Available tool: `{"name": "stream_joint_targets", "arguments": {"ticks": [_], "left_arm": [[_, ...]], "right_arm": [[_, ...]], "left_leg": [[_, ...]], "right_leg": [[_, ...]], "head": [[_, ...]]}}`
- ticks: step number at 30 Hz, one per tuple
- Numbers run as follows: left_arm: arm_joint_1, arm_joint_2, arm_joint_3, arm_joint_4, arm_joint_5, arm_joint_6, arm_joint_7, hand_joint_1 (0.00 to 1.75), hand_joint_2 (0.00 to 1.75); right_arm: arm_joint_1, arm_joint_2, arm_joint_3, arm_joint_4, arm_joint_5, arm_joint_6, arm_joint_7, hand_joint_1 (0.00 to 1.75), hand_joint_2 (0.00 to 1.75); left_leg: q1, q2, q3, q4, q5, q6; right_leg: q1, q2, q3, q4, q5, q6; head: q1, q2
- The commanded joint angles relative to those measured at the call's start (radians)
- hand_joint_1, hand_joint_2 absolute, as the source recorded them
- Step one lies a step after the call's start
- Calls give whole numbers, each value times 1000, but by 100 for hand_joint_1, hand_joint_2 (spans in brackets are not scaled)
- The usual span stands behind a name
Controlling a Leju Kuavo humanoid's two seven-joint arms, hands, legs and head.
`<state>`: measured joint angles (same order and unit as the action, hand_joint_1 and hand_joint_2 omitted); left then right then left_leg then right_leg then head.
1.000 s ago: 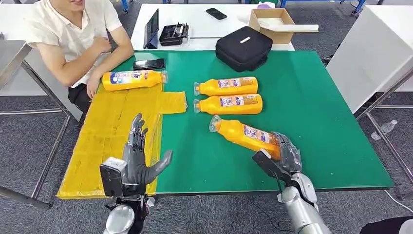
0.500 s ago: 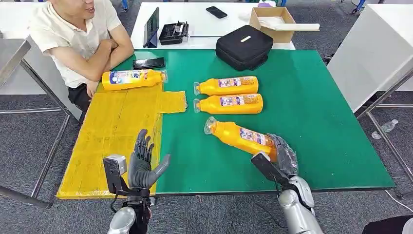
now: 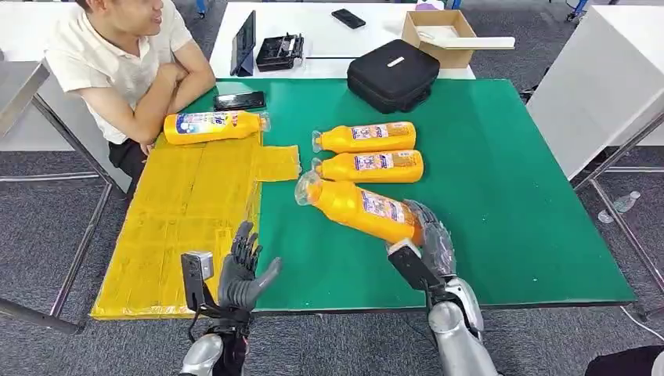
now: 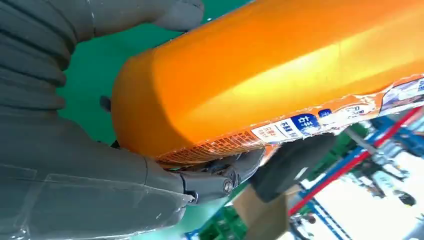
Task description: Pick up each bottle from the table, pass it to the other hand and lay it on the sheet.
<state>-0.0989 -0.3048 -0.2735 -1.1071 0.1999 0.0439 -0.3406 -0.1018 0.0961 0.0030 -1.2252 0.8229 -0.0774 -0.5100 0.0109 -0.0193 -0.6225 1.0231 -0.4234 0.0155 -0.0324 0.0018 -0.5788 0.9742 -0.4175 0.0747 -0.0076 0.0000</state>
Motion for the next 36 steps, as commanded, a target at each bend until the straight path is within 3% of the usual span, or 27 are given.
{"name": "stream_joint_targets", "arguments": {"ticks": [1,15,20,36], "left_arm": [[-63,-44,1,98,3,1,-4,0,175],[-60,-44,1,94,-15,10,-13,0,175],[-46,-44,-32,0,-119,41,-48,0,175],[-62,-44,-110,-84,-124,-3,-70,0,175]], "right_arm": [[-5,2,48,-27,-2,5,2,175,175],[-4,1,46,-28,-4,4,2,175,175],[25,9,62,-52,-9,15,11,175,175],[-50,45,251,72,-50,62,25,175,175]], "left_leg": [[0,0,1,0,-1,0],[0,0,1,0,-1,0],[1,0,2,1,-2,0],[1,1,-1,0,0,0]], "right_leg": [[1,-2,2,0,-1,-4],[1,-1,2,0,-1,-4],[2,-2,3,1,-2,-5],[1,0,0,0,0,-3]], "head": [[0,0],[0,0],[0,0],[0,0]]}}
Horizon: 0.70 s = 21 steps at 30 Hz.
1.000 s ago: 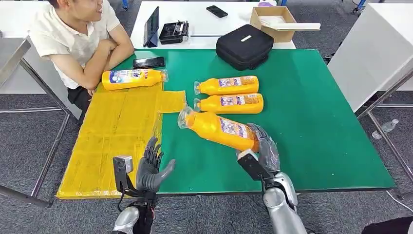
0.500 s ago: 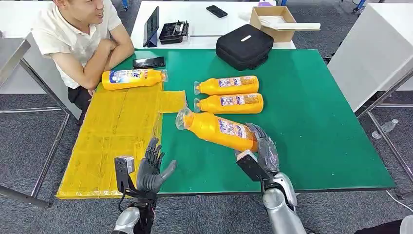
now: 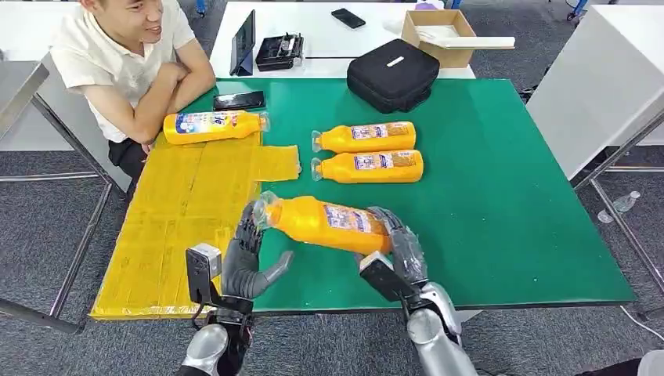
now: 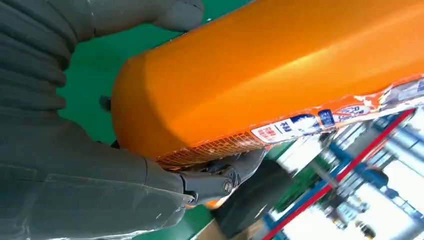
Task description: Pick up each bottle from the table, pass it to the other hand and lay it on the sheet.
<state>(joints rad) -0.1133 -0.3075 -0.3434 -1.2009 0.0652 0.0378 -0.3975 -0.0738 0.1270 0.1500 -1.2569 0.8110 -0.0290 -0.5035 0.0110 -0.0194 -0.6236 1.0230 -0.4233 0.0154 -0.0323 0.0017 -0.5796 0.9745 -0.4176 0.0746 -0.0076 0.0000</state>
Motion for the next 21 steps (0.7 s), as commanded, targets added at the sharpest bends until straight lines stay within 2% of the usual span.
{"name": "stream_joint_targets", "arguments": {"ticks": [1,11,21], "left_arm": [[-49,-42,-45,10,11,3,-13,0,175],[-61,-42,-85,59,101,-27,4,0,175],[-70,-42,-103,37,125,-69,-10,0,175]], "right_arm": [[-77,16,112,106,-45,17,21,175,175],[-93,22,133,96,-83,16,14,175,175],[-120,31,152,170,-99,28,14,175,175]], "left_leg": [[1,2,2,1,-1,0],[1,1,2,1,-1,0],[1,1,2,1,-1,0]], "right_leg": [[2,0,2,0,-1,-4],[1,0,2,0,-1,-4],[1,-1,2,0,-1,-4]], "head": [[0,0],[0,0],[0,0]]}}
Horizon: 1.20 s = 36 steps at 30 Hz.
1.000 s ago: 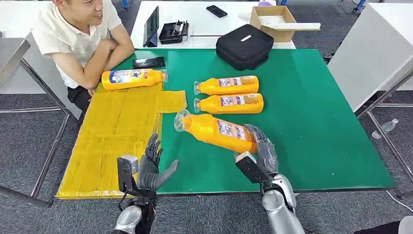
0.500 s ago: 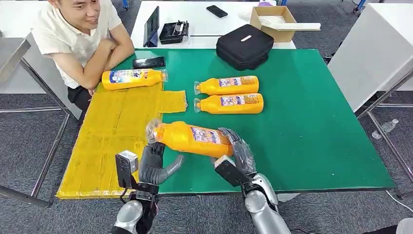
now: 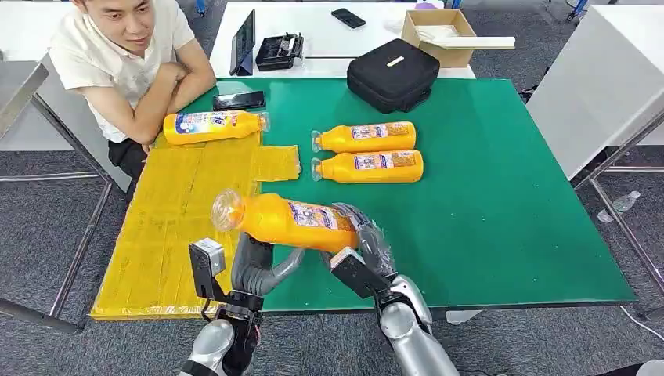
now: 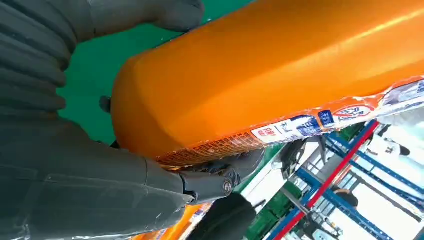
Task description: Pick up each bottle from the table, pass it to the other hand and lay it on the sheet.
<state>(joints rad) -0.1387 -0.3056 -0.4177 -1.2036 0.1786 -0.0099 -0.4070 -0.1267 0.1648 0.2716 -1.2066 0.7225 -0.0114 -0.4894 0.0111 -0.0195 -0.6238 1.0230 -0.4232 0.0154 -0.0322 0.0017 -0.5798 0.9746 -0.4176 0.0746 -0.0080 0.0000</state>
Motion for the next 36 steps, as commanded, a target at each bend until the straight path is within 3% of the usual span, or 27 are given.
{"name": "stream_joint_targets", "arguments": {"ticks": [1,28,36], "left_arm": [[-45,-44,-28,39,12,-21,-1,0,175],[-78,-44,-4,44,43,2,-27,0,175],[-109,-44,46,84,-54,131,-76,0,175]], "right_arm": [[-67,-6,31,119,-11,10,0,175,175],[-85,4,127,187,-9,13,-11,175,175],[-78,24,182,139,-25,24,-10,175,175]], "left_leg": [[0,1,2,0,-1,0],[1,1,3,1,-2,0],[1,1,2,2,-1,0]], "right_leg": [[1,-1,2,0,-1,-3],[2,-1,3,0,-1,-5],[2,-1,2,1,-1,-5]], "head": [[0,0],[0,0],[0,0]]}}
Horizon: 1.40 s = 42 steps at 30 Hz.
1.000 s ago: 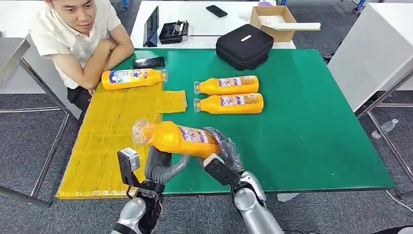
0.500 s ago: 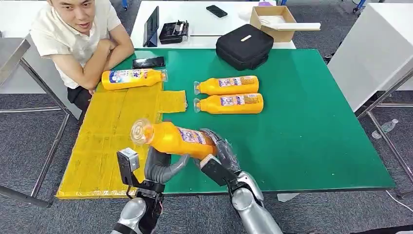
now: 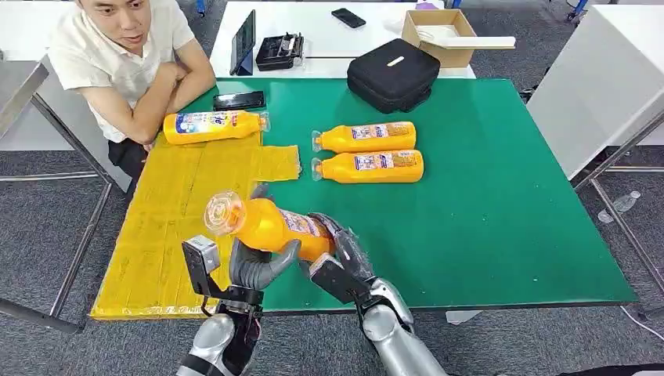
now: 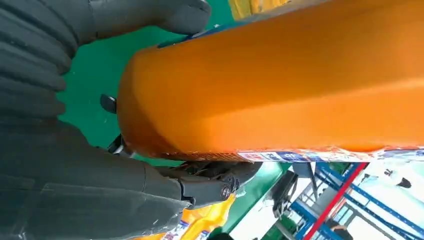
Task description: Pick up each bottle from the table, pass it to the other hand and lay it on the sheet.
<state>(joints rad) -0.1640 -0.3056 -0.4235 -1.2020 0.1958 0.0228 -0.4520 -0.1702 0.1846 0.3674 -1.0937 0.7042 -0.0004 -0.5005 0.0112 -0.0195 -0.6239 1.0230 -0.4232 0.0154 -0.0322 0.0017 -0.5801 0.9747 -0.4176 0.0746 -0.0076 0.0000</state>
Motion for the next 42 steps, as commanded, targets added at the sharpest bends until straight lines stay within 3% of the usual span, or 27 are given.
{"name": "stream_joint_targets", "arguments": {"ticks": [1,3,4,5,11,15,20,22,23,25,26,35,42], "left_arm": [[-92,-44,58,92,-66,95,-34,0,175],[-133,-44,72,121,-46,85,-43,0,175],[-155,-44,70,137,-29,83,-43,28,175],[-165,-44,66,140,-21,79,-47,175,175],[-87,-44,46,63,-67,67,-70,175,175],[-88,-44,52,52,-100,95,-80,175,175],[-88,-44,52,52,-100,95,-80,175,175],[-84,-44,52,42,-126,95,-93,175,175],[-82,-44,50,38,-127,92,-95,175,175],[-83,-44,45,37,-127,91,-94,175,175],[-82,-44,42,34,-128,90,-95,175,175],[-72,-44,57,14,-255,132,-83,175,175],[-66,-33,103,-5,-553,205,13,175,175]], "right_arm": [[-38,3,93,30,-5,13,4,175,175],[-57,1,99,55,-13,13,6,175,175],[-63,0,103,64,-21,14,2,175,175],[-64,1,104,67,-39,27,-7,175,175],[-29,-9,105,50,-156,100,-37,175,175],[-25,-6,102,44,-246,177,-32,164,175],[-25,-6,102,44,-246,177,-32,164,175],[-18,-7,95,64,-386,300,-30,133,175],[-21,-16,115,78,-408,310,-37,129,175],[-26,-22,134,95,-434,317,-44,23,175],[-29,-24,139,101,-435,314,-44,0,175],[-29,-22,154,126,-451,262,-16,0,175],[-5,-5,148,138,-416,208,3,0,175]], "left_leg": [[0,1,0,0,0,0],[1,1,1,1,-1,0],[1,1,1,1,0,0],[1,1,1,1,-1,0],[1,1,2,-1,0,0],[1,0,2,0,-1,0],[1,0,2,0,-1,0],[1,1,2,0,-1,0],[1,1,1,0,0,0],[1,0,2,0,-1,0],[1,0,1,0,0,0],[1,2,4,0,-2,0],[1,1,1,0,0,0]], "right_leg": [[1,0,0,0,0,-2],[1,-1,2,0,-1,-3],[1,0,1,0,0,-3],[2,-1,2,1,-1,-3],[1,-1,3,-1,-1,-3],[1,-2,3,0,-1,-3],[2,-1,3,0,-1,-4],[1,-1,2,0,-1,-4],[2,-1,2,0,-1,-3],[2,-1,3,0,-1,-4],[1,-1,2,-1,-1,-3],[2,0,5,0,-2,-6],[1,0,2,-1,-1,-3]], "head": [[0,0],[0,0],[0,0],[0,0],[0,0],[0,0],[0,0],[0,0],[0,0],[0,0],[0,0],[0,0],[0,0]]}}
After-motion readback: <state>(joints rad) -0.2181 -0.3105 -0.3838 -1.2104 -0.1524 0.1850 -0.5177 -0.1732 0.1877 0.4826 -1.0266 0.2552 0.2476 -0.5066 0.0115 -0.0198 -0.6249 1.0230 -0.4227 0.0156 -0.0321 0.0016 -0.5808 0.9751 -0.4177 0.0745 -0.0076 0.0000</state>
